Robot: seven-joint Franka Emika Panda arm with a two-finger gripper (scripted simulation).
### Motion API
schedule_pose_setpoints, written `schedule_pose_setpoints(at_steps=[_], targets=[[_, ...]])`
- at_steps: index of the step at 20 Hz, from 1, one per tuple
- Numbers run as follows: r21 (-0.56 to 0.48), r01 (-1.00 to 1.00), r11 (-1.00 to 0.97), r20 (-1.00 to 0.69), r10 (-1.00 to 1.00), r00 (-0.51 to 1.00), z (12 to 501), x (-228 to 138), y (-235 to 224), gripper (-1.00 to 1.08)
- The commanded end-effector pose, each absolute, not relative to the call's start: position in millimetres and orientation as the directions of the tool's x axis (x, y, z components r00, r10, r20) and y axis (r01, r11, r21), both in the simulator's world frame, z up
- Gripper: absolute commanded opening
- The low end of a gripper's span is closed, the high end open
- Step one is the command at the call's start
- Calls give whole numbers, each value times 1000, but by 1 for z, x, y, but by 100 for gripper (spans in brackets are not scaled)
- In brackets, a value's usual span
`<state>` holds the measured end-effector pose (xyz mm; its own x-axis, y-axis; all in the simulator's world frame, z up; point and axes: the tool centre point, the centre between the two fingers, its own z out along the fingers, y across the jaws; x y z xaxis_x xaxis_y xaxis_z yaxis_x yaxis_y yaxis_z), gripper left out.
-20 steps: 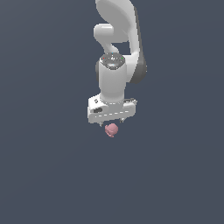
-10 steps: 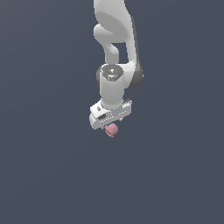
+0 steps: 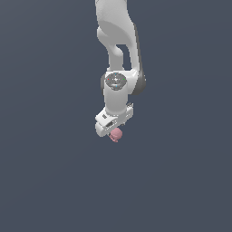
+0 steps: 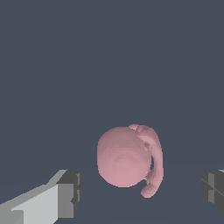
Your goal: Pick up the object and move it to a goal position.
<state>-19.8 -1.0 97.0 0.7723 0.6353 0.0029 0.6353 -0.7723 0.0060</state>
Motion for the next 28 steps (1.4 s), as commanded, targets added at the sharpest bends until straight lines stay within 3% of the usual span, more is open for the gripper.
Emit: schedule_pose_setpoints(at_steps=[1, 11, 26, 27, 28], targets=[[3, 658, -753, 1, 658, 753, 93, -22, -1, 100], [0, 674, -738, 0, 674, 738, 87, -24, -1, 100], [0, 678, -735, 0, 678, 735, 39, -24, 0, 100], [0, 678, -735, 0, 678, 735, 39, -24, 0, -100], [0, 678, -735, 0, 678, 735, 39, -24, 0, -100]])
